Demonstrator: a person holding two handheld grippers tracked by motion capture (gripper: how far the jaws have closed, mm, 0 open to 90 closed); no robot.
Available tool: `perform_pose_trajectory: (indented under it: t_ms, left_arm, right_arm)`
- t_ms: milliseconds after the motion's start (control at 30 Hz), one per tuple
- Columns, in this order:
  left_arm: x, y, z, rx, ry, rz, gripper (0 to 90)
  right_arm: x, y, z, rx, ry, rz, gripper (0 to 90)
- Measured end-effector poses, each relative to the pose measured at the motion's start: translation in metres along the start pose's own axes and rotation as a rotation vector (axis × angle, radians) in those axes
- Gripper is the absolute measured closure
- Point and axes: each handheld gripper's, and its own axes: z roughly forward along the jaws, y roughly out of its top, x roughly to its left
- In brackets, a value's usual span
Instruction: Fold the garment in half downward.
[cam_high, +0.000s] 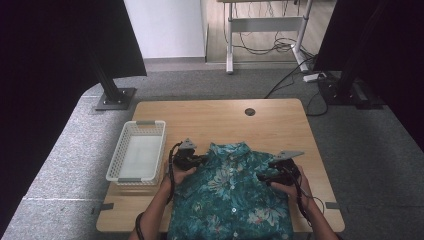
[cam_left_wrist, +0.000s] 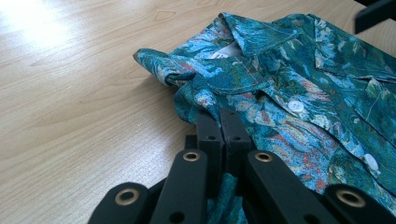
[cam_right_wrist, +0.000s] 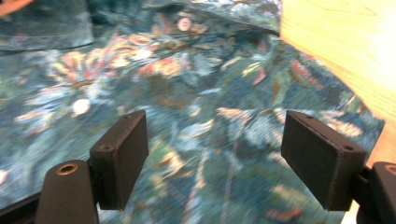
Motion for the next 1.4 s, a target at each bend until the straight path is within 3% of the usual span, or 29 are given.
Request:
perform_pose_trajectory:
  t_ms: [367, 967, 1267, 1400]
  left_arm:
    - [-0.001, 0.000, 0.001, 0.006, 0.003, -0.004, 87.7]
    - [-0.004, 0.001, 0.004, 0.004, 0.005, -0.012, 87.7]
    - [-0.006, 0.001, 0.006, 0.007, -0.001, -0.013, 87.7]
    - [-0.007, 0.001, 0.005, 0.005, -0.002, -0.011, 87.7]
  right_arm:
    - [-0.029, 0.015, 0.021, 0.017, -0.005, 0.038, 23.9]
    - [-0.059, 0.030, 0.039, 0.068, -0.057, 0.099, 23.8]
    - [-0.066, 0.032, 0.048, 0.110, -0.071, 0.093, 23.8]
    - [-0.066, 0.031, 0.047, 0.103, -0.071, 0.097, 24.0]
